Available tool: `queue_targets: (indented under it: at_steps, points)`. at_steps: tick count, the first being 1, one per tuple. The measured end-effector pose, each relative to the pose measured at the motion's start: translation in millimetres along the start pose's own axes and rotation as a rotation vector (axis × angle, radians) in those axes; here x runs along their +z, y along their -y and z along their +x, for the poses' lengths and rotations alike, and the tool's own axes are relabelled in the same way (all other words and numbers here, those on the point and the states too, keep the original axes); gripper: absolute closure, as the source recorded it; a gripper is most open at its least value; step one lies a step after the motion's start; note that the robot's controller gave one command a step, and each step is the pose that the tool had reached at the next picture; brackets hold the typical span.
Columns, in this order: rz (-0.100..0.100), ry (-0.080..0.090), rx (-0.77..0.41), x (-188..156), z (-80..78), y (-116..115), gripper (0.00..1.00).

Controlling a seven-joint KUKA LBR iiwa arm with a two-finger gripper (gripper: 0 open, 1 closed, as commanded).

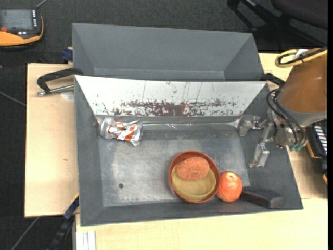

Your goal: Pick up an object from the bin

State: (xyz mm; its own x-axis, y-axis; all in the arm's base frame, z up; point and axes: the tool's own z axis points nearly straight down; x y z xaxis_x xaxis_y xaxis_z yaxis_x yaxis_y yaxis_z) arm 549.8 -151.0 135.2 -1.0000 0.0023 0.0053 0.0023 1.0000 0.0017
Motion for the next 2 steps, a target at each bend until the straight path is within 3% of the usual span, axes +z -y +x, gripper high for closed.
queue_targets:
  at_steps: [1,2]
  points:
    - [-0.002,0.001,-0.108,-24.4,38.4,-41.7,0.0]
    - [-0.005,0.006,-0.262,60.8,-5.6,-96.5,0.0]
